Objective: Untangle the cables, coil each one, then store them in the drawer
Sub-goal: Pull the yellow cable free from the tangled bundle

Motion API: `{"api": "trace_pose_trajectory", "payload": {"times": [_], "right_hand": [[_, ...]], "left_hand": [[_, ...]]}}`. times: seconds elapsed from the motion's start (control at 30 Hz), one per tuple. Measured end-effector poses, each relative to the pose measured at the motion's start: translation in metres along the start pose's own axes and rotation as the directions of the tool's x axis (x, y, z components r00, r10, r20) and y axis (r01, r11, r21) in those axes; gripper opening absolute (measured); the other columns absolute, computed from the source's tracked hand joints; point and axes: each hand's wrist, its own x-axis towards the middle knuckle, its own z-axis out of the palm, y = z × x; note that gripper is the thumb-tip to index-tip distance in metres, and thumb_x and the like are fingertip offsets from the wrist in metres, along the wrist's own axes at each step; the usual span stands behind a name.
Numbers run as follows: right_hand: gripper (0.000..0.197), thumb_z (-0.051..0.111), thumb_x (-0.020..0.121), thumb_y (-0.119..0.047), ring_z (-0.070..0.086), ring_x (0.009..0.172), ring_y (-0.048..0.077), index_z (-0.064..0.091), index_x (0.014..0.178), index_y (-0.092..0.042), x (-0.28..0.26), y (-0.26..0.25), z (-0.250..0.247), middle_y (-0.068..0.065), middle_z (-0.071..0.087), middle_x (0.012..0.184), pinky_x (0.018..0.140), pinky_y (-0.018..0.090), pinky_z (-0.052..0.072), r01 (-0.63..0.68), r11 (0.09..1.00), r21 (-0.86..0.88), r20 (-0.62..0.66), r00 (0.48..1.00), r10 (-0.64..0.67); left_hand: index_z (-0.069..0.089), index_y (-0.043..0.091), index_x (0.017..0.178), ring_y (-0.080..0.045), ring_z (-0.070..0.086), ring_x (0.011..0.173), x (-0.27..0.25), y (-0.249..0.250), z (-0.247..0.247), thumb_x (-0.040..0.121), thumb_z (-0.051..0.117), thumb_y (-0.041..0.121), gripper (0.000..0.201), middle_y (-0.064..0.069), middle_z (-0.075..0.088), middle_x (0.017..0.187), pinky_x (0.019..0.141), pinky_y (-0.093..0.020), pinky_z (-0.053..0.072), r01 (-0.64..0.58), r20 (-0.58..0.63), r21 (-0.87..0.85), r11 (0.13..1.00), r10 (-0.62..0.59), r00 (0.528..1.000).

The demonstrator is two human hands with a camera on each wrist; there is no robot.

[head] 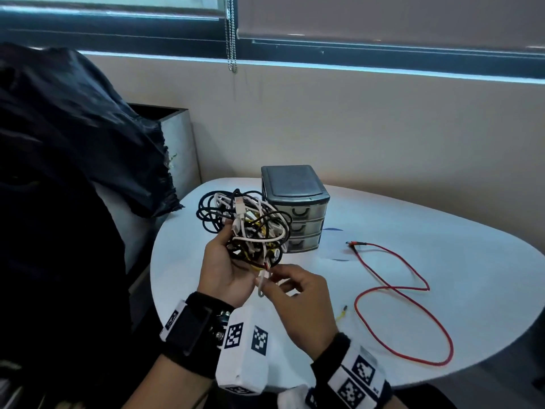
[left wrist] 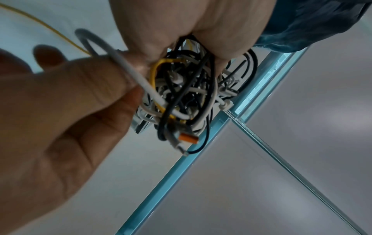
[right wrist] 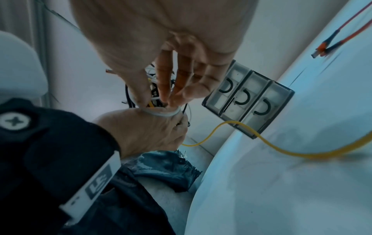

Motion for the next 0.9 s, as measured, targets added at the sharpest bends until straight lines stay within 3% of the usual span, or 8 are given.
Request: {"api": "trace_pose_trajectory", "payload": {"times": [0.1,0.3,0.4,0.47,0.6,0.73,0.8,0.9], "right_hand": [[0.007,0.078,0.082,-0.020,0.055,0.060,0.006,0.074,0.077,-0.017,0.002,0.004,0.007,-0.008,0.069,0.075,0.056,0.015,0.040,0.045,0.999,-0.027,-0.012,0.999,-0.046],[0.021,0.066,0.092,-0.012,0.057,0.066,0.001,0.070,0.072,-0.018,0.001,0.009,-0.002,-0.011,0.067,0.070,0.061,0.017,0.043,0.040,0.999,0.028,0.026,0.999,-0.040],[0.026,0.056,0.098,-0.013,0.065,0.082,0.010,0.070,0.077,-0.019,0.000,0.003,-0.015,-0.004,0.075,0.086,0.074,0.027,0.054,-0.030,0.986,0.165,0.137,0.991,0.008],[0.029,0.050,0.101,-0.012,0.068,0.093,0.019,0.064,0.075,-0.014,0.002,-0.001,-0.020,0.004,0.076,0.093,0.086,0.033,0.055,-0.084,0.968,0.235,0.202,0.979,0.035],[0.032,0.044,0.102,-0.011,0.071,0.095,0.029,0.057,0.075,-0.002,0.005,-0.008,-0.030,0.013,0.072,0.078,0.088,0.031,0.055,-0.166,0.924,0.344,0.262,0.962,0.075],[0.038,0.050,0.100,-0.021,0.071,0.075,0.027,0.051,0.064,-0.009,0.010,-0.010,-0.040,0.006,0.053,0.055,0.076,0.028,0.053,-0.152,0.942,0.300,0.244,0.967,0.078],[0.044,0.058,0.096,-0.031,0.065,0.068,0.022,0.051,0.056,-0.014,0.014,-0.009,-0.044,0.002,0.047,0.050,0.081,0.032,0.053,-0.087,0.963,0.255,0.210,0.977,0.033],[0.042,0.062,0.093,-0.024,0.069,0.079,0.015,0.054,0.053,-0.015,0.013,-0.011,-0.048,-0.001,0.062,0.058,0.078,0.019,0.049,-0.004,0.972,0.236,0.200,0.979,-0.045]], "left_hand": [[0.065,0.010,0.121,-0.028,0.072,0.082,-0.003,-0.006,0.002,0.103,0.046,0.036,0.037,-0.013,0.072,0.106,0.062,-0.039,0.061,0.029,-0.006,0.019,0.999,-0.029,1.000],[0.064,0.014,0.119,-0.026,0.071,0.095,0.006,-0.010,-0.004,0.104,0.048,0.032,0.029,-0.010,0.072,0.109,0.081,-0.041,0.059,-0.070,-0.035,0.026,0.997,0.071,0.997],[0.055,0.009,0.138,-0.034,0.052,0.132,0.013,-0.007,-0.017,0.102,0.050,0.031,0.043,-0.017,0.054,0.142,0.113,-0.048,0.039,-0.107,-0.088,-0.010,0.994,0.106,0.990],[0.050,0.004,0.142,-0.036,0.046,0.137,0.017,-0.010,-0.022,0.101,0.051,0.032,0.050,-0.018,0.053,0.143,0.118,-0.053,0.030,-0.110,-0.106,-0.033,0.993,0.106,0.989],[0.057,0.010,0.131,-0.027,0.060,0.104,0.017,-0.013,-0.023,0.101,0.051,0.031,0.037,-0.011,0.063,0.115,0.096,-0.041,0.047,-0.129,-0.109,0.018,0.992,0.130,0.985],[0.057,0.012,0.127,-0.025,0.055,0.107,0.019,-0.015,-0.023,0.101,0.053,0.026,0.029,-0.012,0.057,0.122,0.093,-0.037,0.042,-0.150,-0.132,-0.005,0.989,0.148,0.980],[0.058,0.013,0.124,-0.024,0.060,0.100,0.020,-0.016,-0.024,0.101,0.052,0.025,0.027,-0.011,0.059,0.121,0.077,-0.032,0.052,-0.142,-0.128,-0.007,0.990,0.140,0.982],[0.064,0.013,0.113,-0.019,0.069,0.079,0.021,-0.016,-0.025,0.102,0.051,0.024,0.020,-0.007,0.068,0.103,0.056,-0.028,0.056,-0.122,-0.126,-0.017,0.992,0.119,0.985]]}}
